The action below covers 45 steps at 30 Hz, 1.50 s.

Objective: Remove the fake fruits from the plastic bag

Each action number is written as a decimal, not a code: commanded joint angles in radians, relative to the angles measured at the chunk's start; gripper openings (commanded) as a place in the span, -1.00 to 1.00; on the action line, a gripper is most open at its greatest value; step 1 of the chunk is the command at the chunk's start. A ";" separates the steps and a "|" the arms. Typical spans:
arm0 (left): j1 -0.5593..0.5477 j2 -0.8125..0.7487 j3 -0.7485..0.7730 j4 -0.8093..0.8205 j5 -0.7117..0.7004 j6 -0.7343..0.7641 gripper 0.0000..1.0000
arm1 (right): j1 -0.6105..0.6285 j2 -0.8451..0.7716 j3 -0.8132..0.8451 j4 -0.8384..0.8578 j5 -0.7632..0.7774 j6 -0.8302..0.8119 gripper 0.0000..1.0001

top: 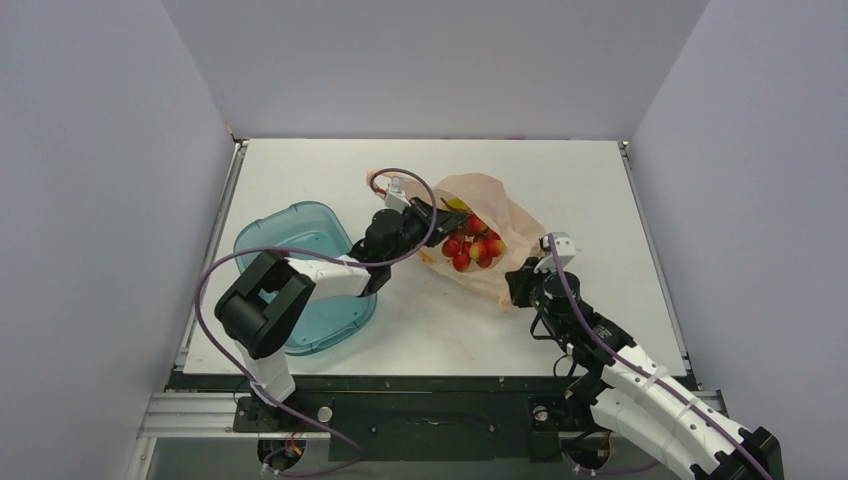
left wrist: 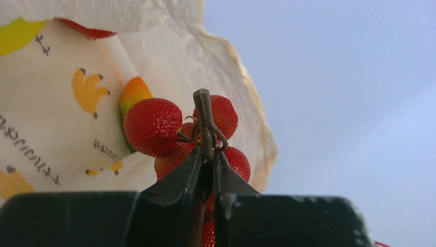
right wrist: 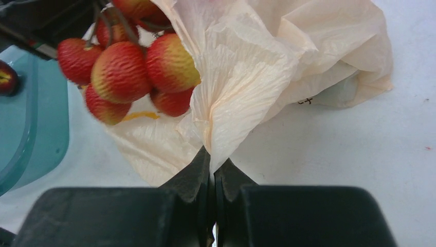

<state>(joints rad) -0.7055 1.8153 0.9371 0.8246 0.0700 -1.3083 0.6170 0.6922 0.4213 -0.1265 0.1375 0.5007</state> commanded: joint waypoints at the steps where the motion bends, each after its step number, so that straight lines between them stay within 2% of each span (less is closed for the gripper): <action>1: 0.031 -0.141 -0.060 0.083 0.080 -0.088 -1.00 | 0.006 0.011 0.024 0.045 0.095 -0.025 -1.00; 6: 0.065 -0.190 -0.083 0.004 0.239 -0.098 -1.00 | 0.005 0.035 0.040 0.079 0.103 -0.039 -1.00; 15: 0.067 -0.363 -0.121 -0.169 0.425 0.019 -1.00 | 0.002 0.088 0.063 0.106 0.133 -0.072 -1.00; 19: 0.066 -0.499 -0.154 -0.372 0.460 0.155 -1.00 | -0.003 0.080 0.063 0.100 0.138 -0.085 -1.00; 22: 0.069 -0.623 -0.158 -0.606 0.505 0.302 -1.00 | -0.010 0.072 0.066 0.090 0.137 -0.092 -1.00; 23: 0.071 -0.648 -0.153 -0.732 0.511 0.340 -1.00 | -0.011 0.071 0.066 0.089 0.135 -0.093 -1.00; 24: 0.079 -0.696 -0.132 -0.817 0.495 0.430 -1.00 | -0.013 0.067 0.068 0.087 0.134 -0.096 -1.00; 25: 0.085 -0.719 -0.118 -0.999 0.471 0.477 -1.00 | -0.014 0.065 0.069 0.085 0.131 -0.096 -1.00; 27: 0.108 -0.789 -0.075 -1.214 0.356 0.598 -1.00 | -0.017 0.063 0.069 0.080 0.127 -0.096 -1.00; 29: 0.148 -0.868 -0.040 -1.368 0.164 0.669 -1.00 | -0.019 0.061 0.069 0.075 0.121 -0.099 -1.00; 31: 0.200 -0.938 -0.032 -1.444 0.021 0.682 -1.00 | -0.022 0.062 0.070 0.071 0.119 -0.101 -1.00; 33: 0.257 -0.993 -0.035 -1.489 -0.103 0.677 -1.00 | -0.024 0.058 0.070 0.066 0.117 -0.102 -1.00; 36: 0.383 -1.032 -0.046 -1.478 -0.139 0.677 -1.00 | -0.028 0.055 0.068 0.063 0.109 -0.101 -1.00; 41: 0.563 -0.999 -0.102 -1.323 -0.084 0.705 -1.00 | -0.032 0.060 0.073 0.058 0.093 -0.103 -1.00; 45: 0.685 -0.859 -0.137 -1.159 0.103 0.775 -1.00 | -0.032 0.062 0.074 0.060 0.083 -0.098 -1.00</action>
<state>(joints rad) -0.1143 0.8398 0.8284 -0.5236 0.0311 -0.6170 0.5896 0.7647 0.4511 -0.0864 0.2340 0.4068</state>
